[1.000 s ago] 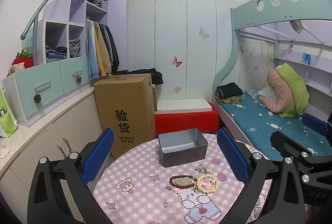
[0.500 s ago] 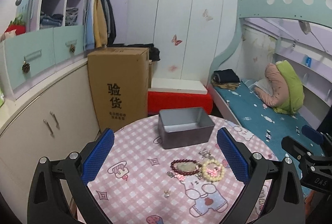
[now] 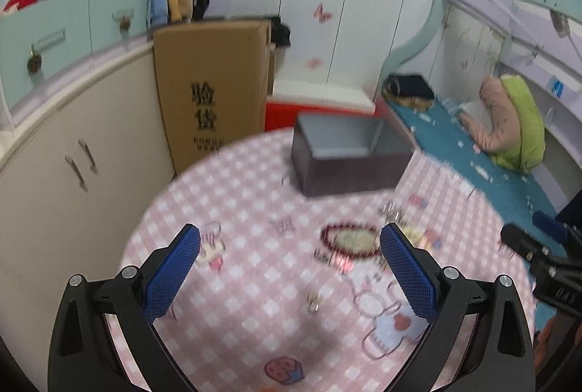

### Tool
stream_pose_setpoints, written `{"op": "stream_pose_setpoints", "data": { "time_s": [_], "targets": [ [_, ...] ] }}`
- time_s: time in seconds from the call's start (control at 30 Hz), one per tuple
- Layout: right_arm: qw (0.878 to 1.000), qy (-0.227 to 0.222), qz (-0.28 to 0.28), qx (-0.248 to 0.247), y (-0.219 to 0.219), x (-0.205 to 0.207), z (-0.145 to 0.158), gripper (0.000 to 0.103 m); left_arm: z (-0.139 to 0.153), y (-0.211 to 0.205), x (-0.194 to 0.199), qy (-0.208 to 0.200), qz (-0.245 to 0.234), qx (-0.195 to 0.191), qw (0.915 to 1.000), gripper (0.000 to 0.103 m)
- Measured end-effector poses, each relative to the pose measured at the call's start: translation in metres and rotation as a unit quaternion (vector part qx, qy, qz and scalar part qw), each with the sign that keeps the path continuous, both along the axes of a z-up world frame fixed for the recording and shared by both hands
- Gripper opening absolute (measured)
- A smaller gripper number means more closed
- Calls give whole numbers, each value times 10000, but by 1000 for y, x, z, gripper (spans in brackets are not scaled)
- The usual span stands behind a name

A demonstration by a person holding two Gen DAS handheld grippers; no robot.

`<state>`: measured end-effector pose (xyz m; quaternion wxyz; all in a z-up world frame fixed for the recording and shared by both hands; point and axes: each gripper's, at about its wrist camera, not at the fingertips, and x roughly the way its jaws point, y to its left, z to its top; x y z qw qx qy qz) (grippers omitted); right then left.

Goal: Organize jewelry
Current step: 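Lower the left tool to the pearl earring while the right tool approaches the yellow bracelet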

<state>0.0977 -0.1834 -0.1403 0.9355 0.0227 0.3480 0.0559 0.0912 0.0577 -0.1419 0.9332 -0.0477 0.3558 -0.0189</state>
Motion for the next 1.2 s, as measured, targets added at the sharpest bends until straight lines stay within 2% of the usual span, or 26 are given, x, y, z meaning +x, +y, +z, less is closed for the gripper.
{"op": "stream_pose_setpoints", "data": {
  "time_s": [0.13, 0.23, 0.43, 0.53, 0.67, 0.77, 0.83, 0.87, 0.93, 0.97, 1.03, 1.2],
  "targets": [
    [9997, 261, 30, -6, 2, 9, -20, 95, -36, -7, 6, 583, -97, 245, 9979, 96],
    [9991, 426, 40, -4, 4, 13, -35, 95, -56, -11, 8, 858, -176, 420, 9953, 96],
    [9977, 662, 108, -34, 11, 17, -52, 95, -76, -13, 12, 1109, -209, 631, 9916, 95],
    [9973, 723, 142, -49, 14, 18, -56, 95, -83, -10, 15, 1240, -217, 620, 9901, 96],
    [9969, 770, 169, -63, 17, 19, -58, 95, -83, -7, 16, 1222, -240, 554, 9907, 93],
    [9965, 810, 190, -85, 20, 22, -60, 95, -80, -4, 14, 1109, -224, 579, 9919, 72],
    [9962, 831, 221, -98, 22, 23, -61, 95, -77, -3, 12, 1052, -275, 592, 9923, 50],
    [9961, 837, 236, -114, 24, 24, -62, 95, -76, -3, 13, 1030, -307, 605, 9924, 46],
    [9959, 832, 297, -172, 29, 27, -62, 95, -75, -4, 10, 962, -387, 631, 9926, 28],
    [9958, 832, 331, -212, 32, 28, -62, 95, -74, -4, 10, 936, -404, 646, 9927, 22],
    [9951, 817, 465, -291, 40, 30, -64, 95, -74, -3, 9, 897, -409, 654, 9930, 1],
    [9924, 771, 811, -513, 63, 36, -70, 95, -73, 3, 8, 913, -557, 233, 9940, 0]
  ]
}}
